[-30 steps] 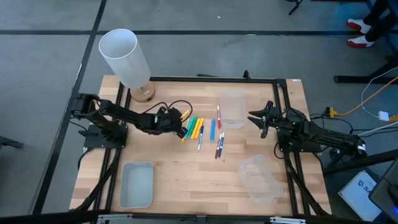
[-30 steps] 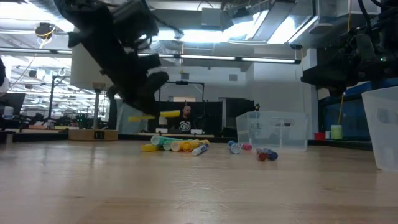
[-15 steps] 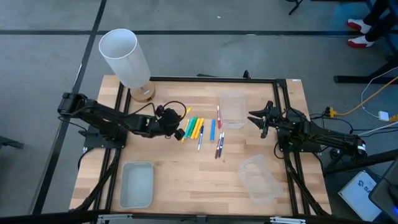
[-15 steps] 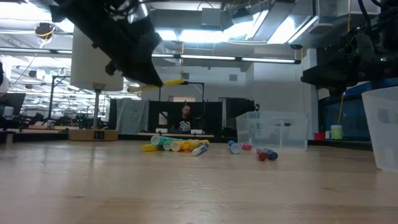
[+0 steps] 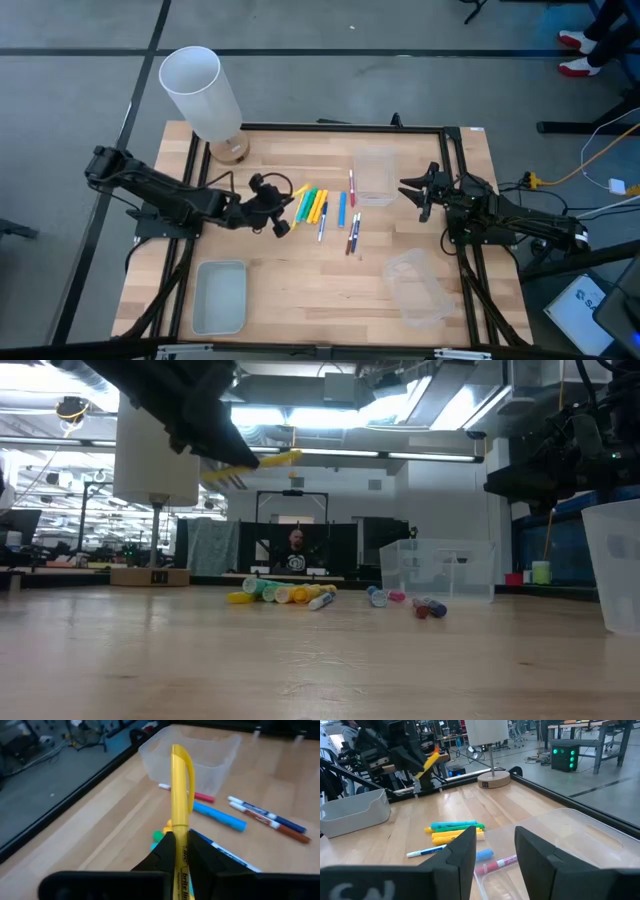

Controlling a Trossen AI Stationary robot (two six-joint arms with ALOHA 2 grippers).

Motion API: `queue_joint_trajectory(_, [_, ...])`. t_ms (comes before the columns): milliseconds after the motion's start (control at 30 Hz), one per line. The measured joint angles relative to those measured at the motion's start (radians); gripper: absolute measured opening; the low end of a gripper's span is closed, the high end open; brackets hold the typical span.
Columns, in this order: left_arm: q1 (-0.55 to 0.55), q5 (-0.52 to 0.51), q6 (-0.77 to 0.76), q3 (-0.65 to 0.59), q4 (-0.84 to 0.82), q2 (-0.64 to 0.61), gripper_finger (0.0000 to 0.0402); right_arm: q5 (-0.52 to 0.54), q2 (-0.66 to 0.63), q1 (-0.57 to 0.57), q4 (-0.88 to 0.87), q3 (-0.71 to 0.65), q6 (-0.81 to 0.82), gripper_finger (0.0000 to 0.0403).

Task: Pick & Place Markers
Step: Put the left yellow pen into the gray bin

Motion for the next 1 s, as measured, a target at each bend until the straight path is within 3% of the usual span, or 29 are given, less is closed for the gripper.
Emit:
queue_joint_trajectory(567, [-0.171,0.007,0.02,0.0,-0.005,-0.1,0.0024,0.0,0.0,0.0,0.0,0.0,0.001,0.0136])
queue_joint_trajectory(767, [-0.24,0.122,0.054,0.0,-0.007,-0.146,0.0024,0.0,0.0,0.0,0.0,0.0,0.001,0.0136])
queue_joint_trajectory(1000, [-0.334,0.22,0.2,0.0,-0.056,-0.173,0.0024,0.0,0.0,0.0,0.0,0.0,0.001,0.0136])
